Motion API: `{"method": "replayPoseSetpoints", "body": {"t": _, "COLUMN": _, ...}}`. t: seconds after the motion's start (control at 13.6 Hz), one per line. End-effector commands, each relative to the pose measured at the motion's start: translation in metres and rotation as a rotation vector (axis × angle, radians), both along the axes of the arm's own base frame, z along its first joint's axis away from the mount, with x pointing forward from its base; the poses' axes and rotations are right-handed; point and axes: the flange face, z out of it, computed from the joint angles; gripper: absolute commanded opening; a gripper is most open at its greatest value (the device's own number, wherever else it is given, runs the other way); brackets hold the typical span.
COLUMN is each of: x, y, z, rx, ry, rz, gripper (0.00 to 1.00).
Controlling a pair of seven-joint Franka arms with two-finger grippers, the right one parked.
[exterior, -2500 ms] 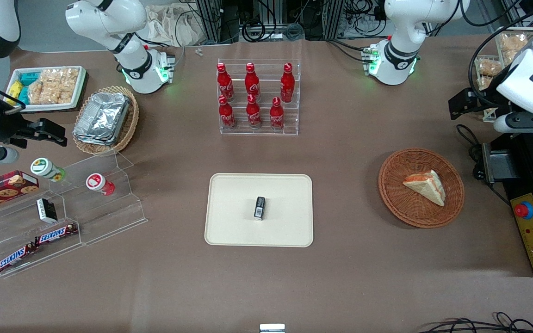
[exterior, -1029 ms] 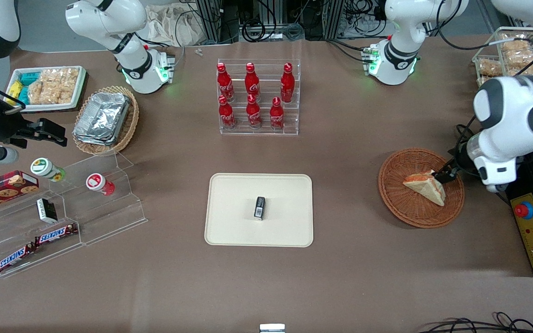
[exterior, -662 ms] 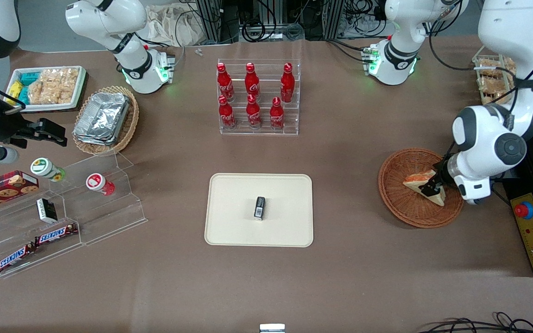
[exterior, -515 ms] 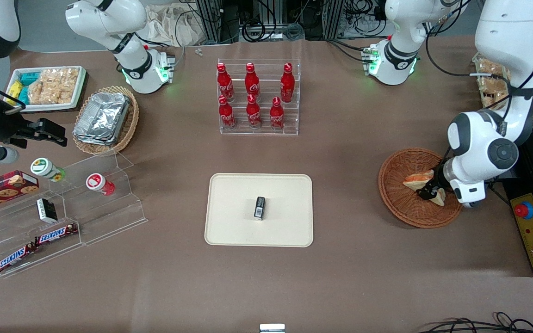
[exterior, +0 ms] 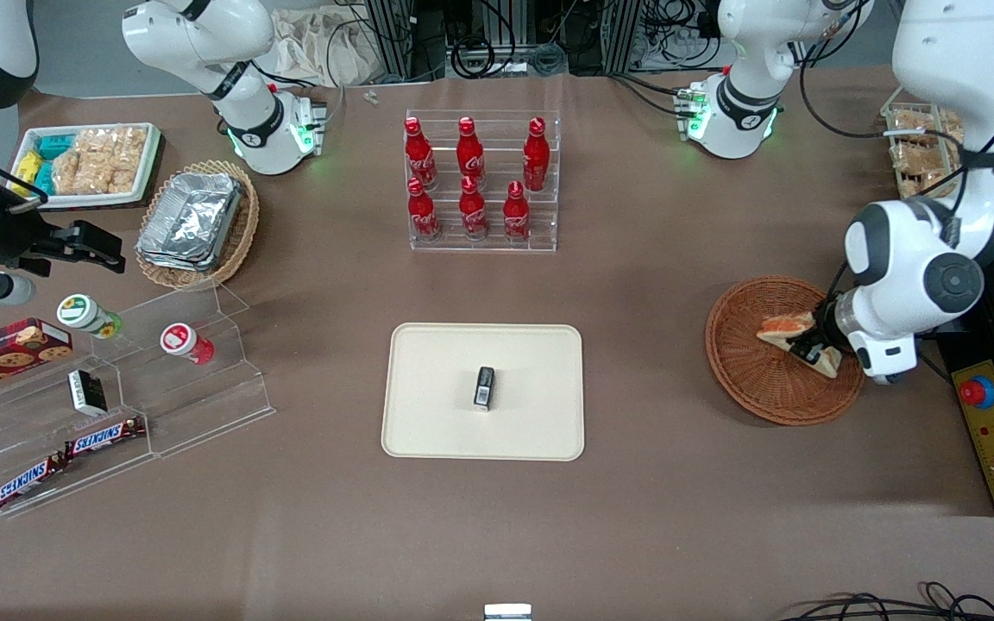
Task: Place sandwich from basket to tray
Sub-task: 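Lift the sandwich and carry it with the left gripper to the tray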
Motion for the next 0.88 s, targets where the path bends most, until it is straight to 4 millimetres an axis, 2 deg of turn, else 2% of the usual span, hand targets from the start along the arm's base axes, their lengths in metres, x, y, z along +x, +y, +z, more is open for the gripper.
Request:
{"method": "replayPoseSetpoints", "body": {"t": 0.0, "x": 0.009, "y": -0.048, "z": 0.096, "rx": -0.002, "ry": 0.018, "rz": -0.119, "gripper": 0.00}}
{"method": "replayPoseSetpoints", "body": {"t": 0.07, "x": 0.016, "y": -0.076, "z": 0.122, "rx": -0.013, "ry": 0.034, "rz": -0.177, "gripper": 0.00}}
{"method": "replayPoseSetpoints", "body": {"t": 0.15, "x": 0.018, "y": -0.115, "z": 0.141, "rx": -0.032, "ry": 0.029, "rz": -0.264, "gripper": 0.00}}
{"method": "replayPoseSetpoints", "body": {"t": 0.22, "x": 0.019, "y": -0.154, "z": 0.151, "rx": -0.053, "ry": 0.013, "rz": -0.351, "gripper": 0.00}}
{"method": "replayPoseSetpoints", "body": {"t": 0.37, "x": 0.020, "y": -0.228, "z": 0.158, "rx": -0.103, "ry": -0.045, "rz": -0.517, "gripper": 0.00}}
{"method": "replayPoseSetpoints", "body": {"t": 0.44, "x": 0.024, "y": -0.257, "z": 0.149, "rx": -0.138, "ry": -0.064, "rz": -0.596, "gripper": 0.00}}
{"method": "replayPoseSetpoints", "body": {"t": 0.59, "x": 0.021, "y": -0.302, "z": 0.136, "rx": -0.173, "ry": -0.142, "rz": -0.656, "gripper": 0.00}}
{"method": "replayPoseSetpoints", "body": {"t": 0.74, "x": 0.013, "y": -0.339, "z": 0.103, "rx": -0.202, "ry": -0.131, "rz": -0.703, "gripper": 0.00}}
{"method": "replayPoseSetpoints", "body": {"t": 0.81, "x": 0.008, "y": -0.358, "z": 0.078, "rx": -0.201, "ry": -0.108, "rz": -0.746, "gripper": 0.00}}
